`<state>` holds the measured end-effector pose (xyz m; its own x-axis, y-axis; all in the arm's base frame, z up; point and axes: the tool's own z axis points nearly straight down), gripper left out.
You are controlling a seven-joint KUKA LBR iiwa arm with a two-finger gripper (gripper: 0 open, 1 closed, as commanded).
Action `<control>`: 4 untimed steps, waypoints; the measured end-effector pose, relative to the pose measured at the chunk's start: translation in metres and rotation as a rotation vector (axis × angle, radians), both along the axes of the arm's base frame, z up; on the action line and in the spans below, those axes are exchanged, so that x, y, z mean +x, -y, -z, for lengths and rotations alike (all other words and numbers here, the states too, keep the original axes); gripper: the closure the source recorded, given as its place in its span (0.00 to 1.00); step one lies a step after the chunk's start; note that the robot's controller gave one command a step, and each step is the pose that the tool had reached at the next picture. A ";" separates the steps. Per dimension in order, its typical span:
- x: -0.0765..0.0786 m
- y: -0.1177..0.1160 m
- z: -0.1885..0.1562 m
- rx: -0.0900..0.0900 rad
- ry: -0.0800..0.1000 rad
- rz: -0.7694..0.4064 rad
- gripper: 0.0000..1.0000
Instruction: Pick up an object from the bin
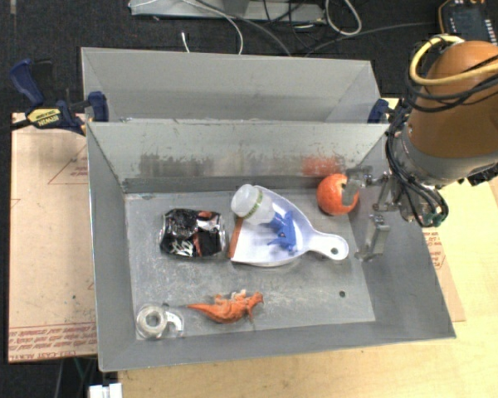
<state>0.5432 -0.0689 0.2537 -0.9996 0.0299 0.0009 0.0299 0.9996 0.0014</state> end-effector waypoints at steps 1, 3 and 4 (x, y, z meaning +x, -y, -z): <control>0.005 -0.017 -0.057 -0.002 0.013 -0.001 0.00; -0.005 -0.041 -0.028 -0.001 0.021 0.004 0.00; 0.005 -0.048 0.063 0.000 0.004 0.004 0.00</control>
Offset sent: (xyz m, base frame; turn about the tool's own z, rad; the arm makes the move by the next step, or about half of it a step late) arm -0.0041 0.0193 -0.0379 -0.0154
